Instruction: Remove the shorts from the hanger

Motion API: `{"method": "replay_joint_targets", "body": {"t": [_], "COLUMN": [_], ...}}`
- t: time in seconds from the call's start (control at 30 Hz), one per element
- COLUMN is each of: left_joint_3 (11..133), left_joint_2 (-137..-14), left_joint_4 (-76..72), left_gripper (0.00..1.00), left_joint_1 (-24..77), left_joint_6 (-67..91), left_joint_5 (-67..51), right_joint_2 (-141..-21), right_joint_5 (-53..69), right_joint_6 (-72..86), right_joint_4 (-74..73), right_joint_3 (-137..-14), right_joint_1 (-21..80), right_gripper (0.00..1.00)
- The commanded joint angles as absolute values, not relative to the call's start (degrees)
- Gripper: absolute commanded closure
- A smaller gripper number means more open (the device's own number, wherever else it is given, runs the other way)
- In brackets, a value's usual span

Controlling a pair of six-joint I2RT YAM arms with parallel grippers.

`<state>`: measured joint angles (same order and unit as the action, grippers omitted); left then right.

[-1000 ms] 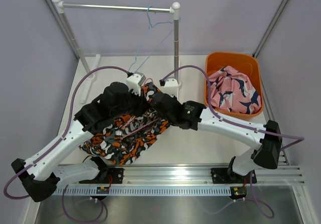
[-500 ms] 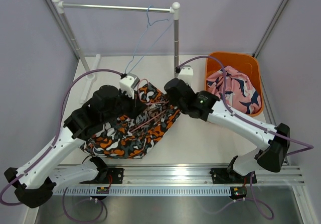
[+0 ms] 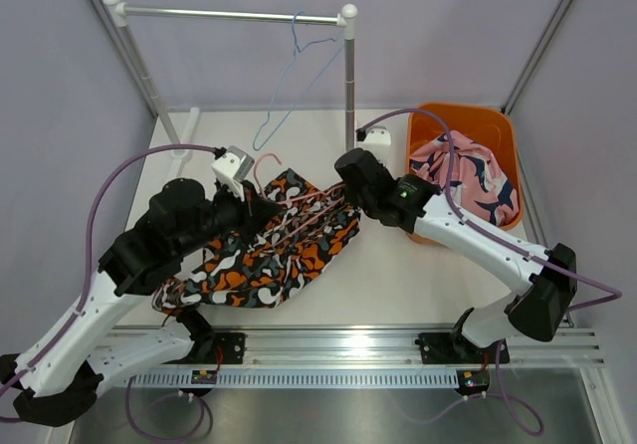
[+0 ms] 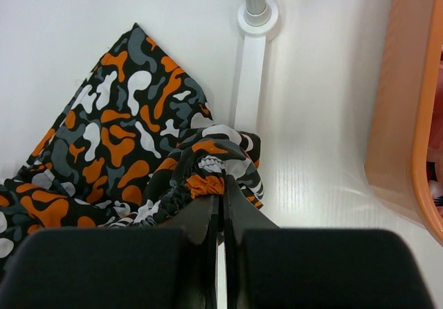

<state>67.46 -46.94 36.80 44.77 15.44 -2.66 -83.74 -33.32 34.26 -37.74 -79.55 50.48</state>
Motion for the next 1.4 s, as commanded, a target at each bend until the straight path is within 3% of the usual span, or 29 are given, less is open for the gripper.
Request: {"method": "replay_joint_targets", "body": {"t": [0.0, 0.3, 0.7, 1.03, 1.37], "left_joint_3": [70.32, 68.03, 65.03, 82.95, 85.08], "left_joint_2": [-45.62, -43.95, -53.16, -60.21, -54.15], "left_joint_4": [32.71, 24.71, -7.09, -0.62, 7.46], "left_gripper": [1.00, 1.00, 1.00, 1.00, 1.00], "left_joint_1": [45.00, 45.00, 45.00, 45.00, 45.00], "left_joint_6": [14.85, 18.80, 26.19, 20.31, 15.65], "left_joint_5": [-3.34, 4.91, 9.76, 17.74, 22.41], "right_joint_2": [-81.83, -75.86, -74.27, -71.03, -68.55], "right_joint_5": [-34.02, -28.66, -28.47, -43.06, -50.44], "right_joint_6": [33.49, 32.70, 30.68, 28.31, 12.15], "right_joint_4": [-36.04, -34.02, -35.86, -45.26, -40.62], "right_joint_3": [-78.93, -77.00, -82.17, -93.06, -113.28], "right_joint_1": [48.87, 49.04, 59.67, 60.47, 46.85], "right_gripper": [1.00, 1.00, 1.00, 1.00, 1.00]}}
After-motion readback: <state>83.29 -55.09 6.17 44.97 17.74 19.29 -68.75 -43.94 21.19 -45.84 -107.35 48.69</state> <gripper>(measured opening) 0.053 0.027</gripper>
